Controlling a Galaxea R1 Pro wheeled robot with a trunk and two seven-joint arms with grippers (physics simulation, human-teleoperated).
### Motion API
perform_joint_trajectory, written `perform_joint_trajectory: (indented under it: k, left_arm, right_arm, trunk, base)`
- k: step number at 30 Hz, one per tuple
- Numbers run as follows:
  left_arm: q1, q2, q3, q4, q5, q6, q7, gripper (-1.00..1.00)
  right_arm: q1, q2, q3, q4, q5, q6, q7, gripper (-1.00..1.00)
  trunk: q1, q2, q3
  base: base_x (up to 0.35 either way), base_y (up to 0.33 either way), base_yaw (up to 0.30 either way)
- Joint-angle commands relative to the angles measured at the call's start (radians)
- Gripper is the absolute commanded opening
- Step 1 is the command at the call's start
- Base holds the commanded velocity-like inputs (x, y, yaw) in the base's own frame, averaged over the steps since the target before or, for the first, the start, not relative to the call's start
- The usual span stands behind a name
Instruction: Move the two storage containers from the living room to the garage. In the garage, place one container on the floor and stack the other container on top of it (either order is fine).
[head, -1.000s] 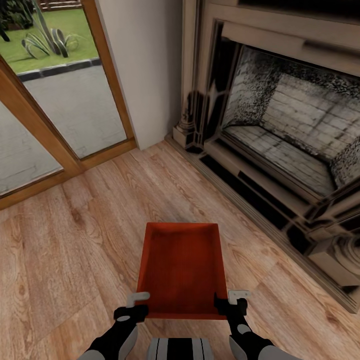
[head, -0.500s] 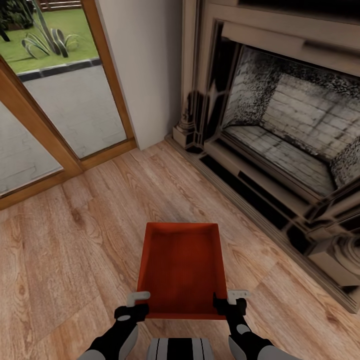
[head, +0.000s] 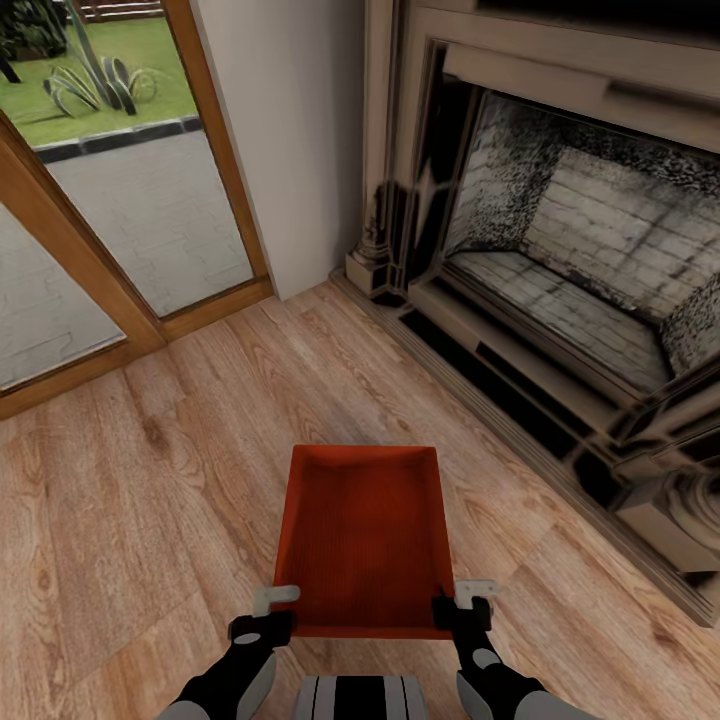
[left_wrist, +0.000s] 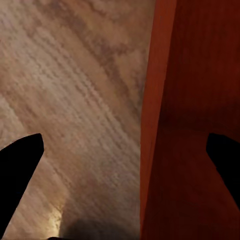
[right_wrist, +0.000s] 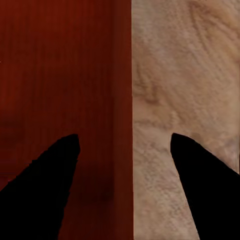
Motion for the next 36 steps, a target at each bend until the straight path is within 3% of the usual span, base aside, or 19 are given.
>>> perform_joint_trajectory:
  k: [1,24,36]
  left_arm:
    - [0.000,0.000,-0.003,-0.002,0.006,0.004,0.005,-1.00]
    - [0.000,-0.002,-0.007,-0.018,0.002,0.003,0.008,-1.00]
    - [0.000,-0.001,-0.007,-0.011,0.003,0.003,0.008,-1.00]
  right_arm:
    - [-0.001,0.000,0.008,0.001,-0.001,-0.001,-0.008,-1.00]
    - [-0.001,-0.005,0.007,0.001,-0.004,-0.001,-0.009,-1.00]
    - [-0.001,-0.001,0.008,0.000,0.009,-0.001,-0.009,-1.00]
  trunk:
    - [0.000,0.000,-0.001]
    - [0.000,0.000,-0.001]
    - [-0.046,0.084,0.037]
  base:
    - [0.000,0.000,0.000]
    - [0.000,0.000,0.000]
    - [0.000,0.000,0.000]
